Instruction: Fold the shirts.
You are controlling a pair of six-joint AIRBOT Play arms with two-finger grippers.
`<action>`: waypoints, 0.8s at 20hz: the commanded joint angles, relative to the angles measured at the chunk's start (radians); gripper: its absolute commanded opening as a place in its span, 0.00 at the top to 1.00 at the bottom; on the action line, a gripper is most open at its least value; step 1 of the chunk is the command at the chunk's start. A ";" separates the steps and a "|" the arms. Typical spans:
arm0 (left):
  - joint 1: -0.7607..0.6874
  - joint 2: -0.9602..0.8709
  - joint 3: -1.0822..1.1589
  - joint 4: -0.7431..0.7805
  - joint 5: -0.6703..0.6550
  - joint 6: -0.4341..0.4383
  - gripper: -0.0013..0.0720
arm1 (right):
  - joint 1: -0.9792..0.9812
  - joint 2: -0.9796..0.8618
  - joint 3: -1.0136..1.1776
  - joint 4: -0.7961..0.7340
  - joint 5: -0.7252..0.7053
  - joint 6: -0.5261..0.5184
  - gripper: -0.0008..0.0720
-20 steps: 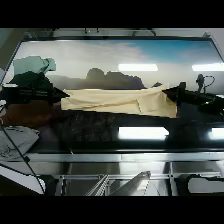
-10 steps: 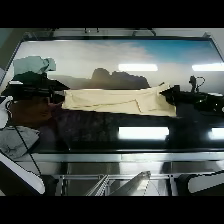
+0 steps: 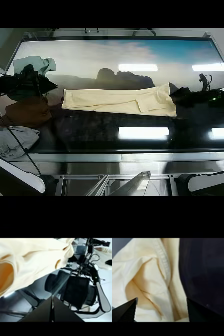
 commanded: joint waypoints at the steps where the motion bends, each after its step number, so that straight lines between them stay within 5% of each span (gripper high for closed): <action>1: -0.066 0.029 0.061 0.003 0.029 0.015 0.99 | 0.023 -0.031 0.011 -0.088 -0.028 0.064 0.03; 4: -0.203 0.023 0.071 0.021 0.106 0.030 0.98 | 0.086 -0.063 0.012 -0.085 -0.029 0.070 0.04; 9: -0.473 -0.060 0.071 0.148 0.259 0.026 0.98 | 0.155 -0.064 0.017 -0.026 -0.039 0.070 0.90; 13: -0.628 -0.098 0.071 0.241 0.463 -0.023 0.98 | 0.135 -0.064 0.043 0.013 0.044 0.070 0.95; 16: -0.682 -0.133 0.071 0.299 0.488 -0.080 0.99 | 0.114 -0.042 0.080 0.027 0.148 0.070 0.95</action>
